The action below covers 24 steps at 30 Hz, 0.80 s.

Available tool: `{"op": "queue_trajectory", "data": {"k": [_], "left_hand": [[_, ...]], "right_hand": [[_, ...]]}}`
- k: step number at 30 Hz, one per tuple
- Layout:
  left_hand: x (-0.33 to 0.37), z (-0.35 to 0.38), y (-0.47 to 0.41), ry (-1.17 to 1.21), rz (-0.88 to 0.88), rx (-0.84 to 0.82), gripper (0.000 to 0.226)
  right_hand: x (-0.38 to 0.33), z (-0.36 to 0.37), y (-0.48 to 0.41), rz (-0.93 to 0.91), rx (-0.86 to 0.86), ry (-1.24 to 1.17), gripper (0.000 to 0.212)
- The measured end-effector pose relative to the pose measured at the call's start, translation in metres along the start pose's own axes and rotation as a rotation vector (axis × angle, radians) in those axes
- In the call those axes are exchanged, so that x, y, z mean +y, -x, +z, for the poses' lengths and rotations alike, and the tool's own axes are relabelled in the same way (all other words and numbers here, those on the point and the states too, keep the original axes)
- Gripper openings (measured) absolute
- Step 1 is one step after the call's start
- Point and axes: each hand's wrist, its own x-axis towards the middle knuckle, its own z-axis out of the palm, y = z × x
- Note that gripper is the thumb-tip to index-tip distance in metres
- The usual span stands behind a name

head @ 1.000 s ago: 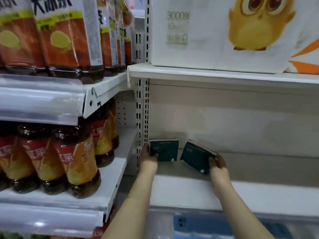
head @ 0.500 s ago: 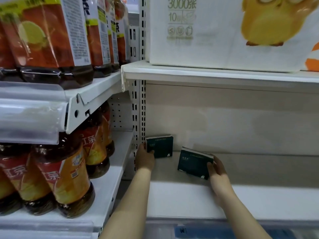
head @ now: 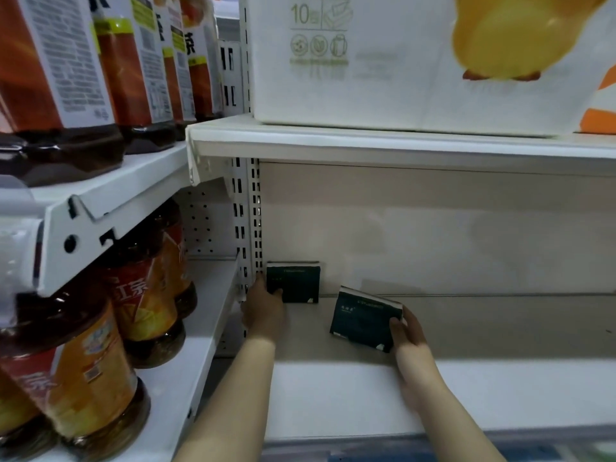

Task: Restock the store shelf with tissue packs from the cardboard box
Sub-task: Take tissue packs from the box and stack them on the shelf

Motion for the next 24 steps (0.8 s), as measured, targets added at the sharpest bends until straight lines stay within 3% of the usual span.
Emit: {"op": "queue_trajectory", "data": {"k": [4, 8, 11, 18, 24], "left_hand": [[0.000, 0.001, 0.001, 0.015, -0.001, 0.012, 0.046], [0.003, -0.010, 0.018, 0.312, -0.109, 0.037, 0.059], [0.004, -0.024, 0.035, 0.417, -0.186, 0.031, 0.053], [0.004, -0.028, 0.063, 0.130, 0.004, -0.280, 0.075], [-0.009, -0.015, 0.055, 0.000, 0.084, -0.103, 0.010]], "right_hand": [[-0.002, -0.001, 0.002, -0.015, -0.012, 0.013, 0.040], [-0.003, 0.001, 0.004, -0.024, -0.029, 0.053, 0.041], [-0.005, 0.007, 0.007, -0.047, -0.073, 0.102, 0.043], [-0.005, 0.049, 0.002, -0.108, -0.179, 0.223, 0.044], [0.007, 0.090, -0.007, -0.157, -0.349, 0.443, 0.058]]}}
